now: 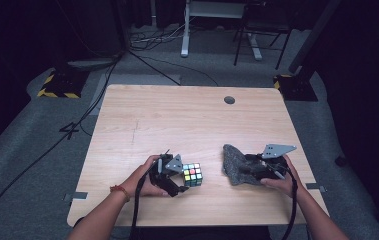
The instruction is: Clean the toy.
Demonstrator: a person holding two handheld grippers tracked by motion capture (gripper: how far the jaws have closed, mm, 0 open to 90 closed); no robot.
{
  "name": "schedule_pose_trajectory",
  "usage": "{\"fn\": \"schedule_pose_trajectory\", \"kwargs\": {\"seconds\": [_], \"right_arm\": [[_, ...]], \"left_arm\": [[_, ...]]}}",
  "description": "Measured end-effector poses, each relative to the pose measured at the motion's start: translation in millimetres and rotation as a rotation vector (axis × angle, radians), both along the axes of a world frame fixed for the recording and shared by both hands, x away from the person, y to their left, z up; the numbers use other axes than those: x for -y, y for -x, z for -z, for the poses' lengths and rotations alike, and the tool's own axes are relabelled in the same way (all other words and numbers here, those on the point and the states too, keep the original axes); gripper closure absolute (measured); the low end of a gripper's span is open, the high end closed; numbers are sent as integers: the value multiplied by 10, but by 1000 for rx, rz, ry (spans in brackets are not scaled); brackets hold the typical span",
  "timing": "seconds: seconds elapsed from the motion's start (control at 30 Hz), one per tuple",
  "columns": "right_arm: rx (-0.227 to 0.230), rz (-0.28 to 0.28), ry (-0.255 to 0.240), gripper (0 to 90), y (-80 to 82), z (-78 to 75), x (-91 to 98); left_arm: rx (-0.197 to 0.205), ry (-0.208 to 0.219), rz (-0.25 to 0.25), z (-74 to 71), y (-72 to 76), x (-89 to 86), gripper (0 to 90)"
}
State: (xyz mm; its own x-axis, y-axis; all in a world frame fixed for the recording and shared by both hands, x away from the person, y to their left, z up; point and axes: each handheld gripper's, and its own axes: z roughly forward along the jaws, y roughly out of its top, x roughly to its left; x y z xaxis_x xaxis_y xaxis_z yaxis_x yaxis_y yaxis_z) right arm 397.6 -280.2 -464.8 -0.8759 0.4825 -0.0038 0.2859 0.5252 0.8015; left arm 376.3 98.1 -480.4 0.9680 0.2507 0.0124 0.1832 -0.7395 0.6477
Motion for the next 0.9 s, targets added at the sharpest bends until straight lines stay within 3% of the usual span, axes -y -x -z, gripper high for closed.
{"fn": "schedule_pose_trajectory", "kwargs": {"seconds": [0.1,0.23,0.37,0.5,0.9], "right_arm": [[17,1,-17,385,32,-59,-11],[43,3,-35,342,77,-135,-40],[65,-9,-44,327,139,-189,-97],[62,-42,-68,328,196,-221,-157],[54,-102,-3,329,288,-125,-430]], "left_arm": [[22,-2,-8,-12,11,2,167],[12,-22,-4,7,-36,47,163],[-14,-25,28,8,-43,78,166],[-3,-45,65,-6,40,113,180],[-16,-60,111,-15,229,149,228]]}}
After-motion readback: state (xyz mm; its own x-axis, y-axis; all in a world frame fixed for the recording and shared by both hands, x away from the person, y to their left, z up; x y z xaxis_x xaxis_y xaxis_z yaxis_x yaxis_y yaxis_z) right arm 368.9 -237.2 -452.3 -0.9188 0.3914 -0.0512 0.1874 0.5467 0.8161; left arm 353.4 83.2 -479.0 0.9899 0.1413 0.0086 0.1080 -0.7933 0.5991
